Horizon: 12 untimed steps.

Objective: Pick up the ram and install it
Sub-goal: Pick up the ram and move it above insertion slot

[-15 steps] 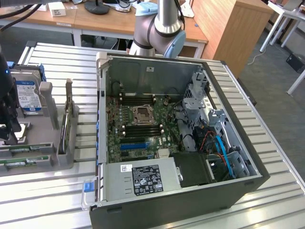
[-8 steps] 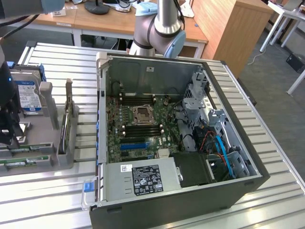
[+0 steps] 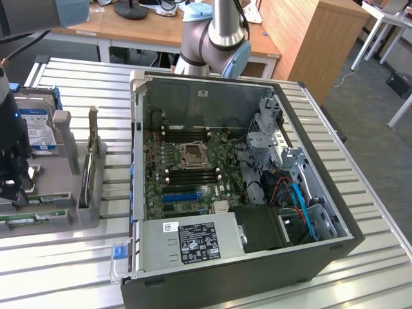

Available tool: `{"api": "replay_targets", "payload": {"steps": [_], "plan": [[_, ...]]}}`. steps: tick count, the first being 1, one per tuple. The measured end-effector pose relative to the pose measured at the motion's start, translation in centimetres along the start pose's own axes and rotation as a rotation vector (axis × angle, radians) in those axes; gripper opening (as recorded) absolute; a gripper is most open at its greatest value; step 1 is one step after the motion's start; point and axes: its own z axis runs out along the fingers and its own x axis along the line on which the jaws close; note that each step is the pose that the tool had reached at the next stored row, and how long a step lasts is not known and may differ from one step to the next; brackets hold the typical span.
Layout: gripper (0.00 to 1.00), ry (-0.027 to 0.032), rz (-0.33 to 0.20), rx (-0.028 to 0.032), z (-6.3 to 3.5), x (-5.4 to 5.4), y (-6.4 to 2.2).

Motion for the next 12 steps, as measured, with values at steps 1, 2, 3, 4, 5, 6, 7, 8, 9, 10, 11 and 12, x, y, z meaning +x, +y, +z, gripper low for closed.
{"api": "replay_targets", "payload": {"steps": [1,2,3,4,5,6,7,8,9,10,11,12], "plan": [[0.36,0.0000,0.000,0.0000,0.00,0.00,0.00],[0.36,-0.0001,0.000,0.0002,0.01,0.04,-0.01],[0.36,-0.0002,0.000,0.0004,0.02,0.13,-0.01],[0.36,0.0000,0.000,0.0002,0.01,0.22,0.00],[0.36,0.0000,0.000,0.0001,0.01,0.27,0.01],[0.36,-0.0001,0.000,0.0002,0.01,0.27,0.01],[0.36,-0.0001,0.000,0.0002,0.01,0.27,0.01],[0.36,-0.0001,0.000,0.0002,0.01,0.27,0.01],[0.36,-0.0001,0.000,0.0003,0.04,0.27,0.01],[0.36,-0.0002,0.000,0.0004,0.16,0.29,0.00],[0.36,-0.0001,0.000,0.0002,0.34,0.29,0.00],[0.36,-0.0001,0.000,0.0001,0.51,0.29,-0.01]]}}
